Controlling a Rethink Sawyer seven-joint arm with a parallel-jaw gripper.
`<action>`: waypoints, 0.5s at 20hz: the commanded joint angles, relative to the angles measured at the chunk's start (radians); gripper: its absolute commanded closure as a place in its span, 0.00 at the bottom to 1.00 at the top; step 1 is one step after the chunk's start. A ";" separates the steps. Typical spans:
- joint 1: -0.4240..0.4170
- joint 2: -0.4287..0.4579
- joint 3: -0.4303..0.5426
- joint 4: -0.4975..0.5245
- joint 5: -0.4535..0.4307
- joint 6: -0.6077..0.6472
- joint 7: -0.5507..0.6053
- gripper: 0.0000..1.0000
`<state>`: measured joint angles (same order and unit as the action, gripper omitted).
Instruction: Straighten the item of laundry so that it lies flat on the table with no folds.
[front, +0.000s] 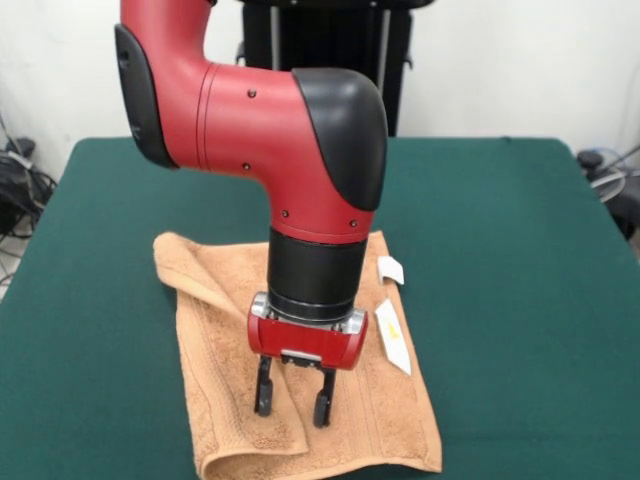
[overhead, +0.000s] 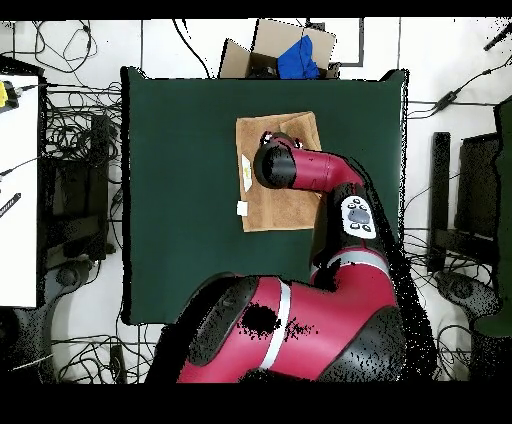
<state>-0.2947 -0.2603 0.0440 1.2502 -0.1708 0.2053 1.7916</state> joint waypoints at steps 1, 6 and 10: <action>0.031 0.035 -0.012 0.055 0.042 -0.058 0.214 0.00; 0.030 0.039 -0.012 0.054 0.045 -0.068 0.213 0.00; 0.024 0.034 -0.003 0.062 0.044 -0.067 0.207 0.00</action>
<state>-0.2938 -0.2583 0.0432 1.2503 -0.1690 0.1840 1.7916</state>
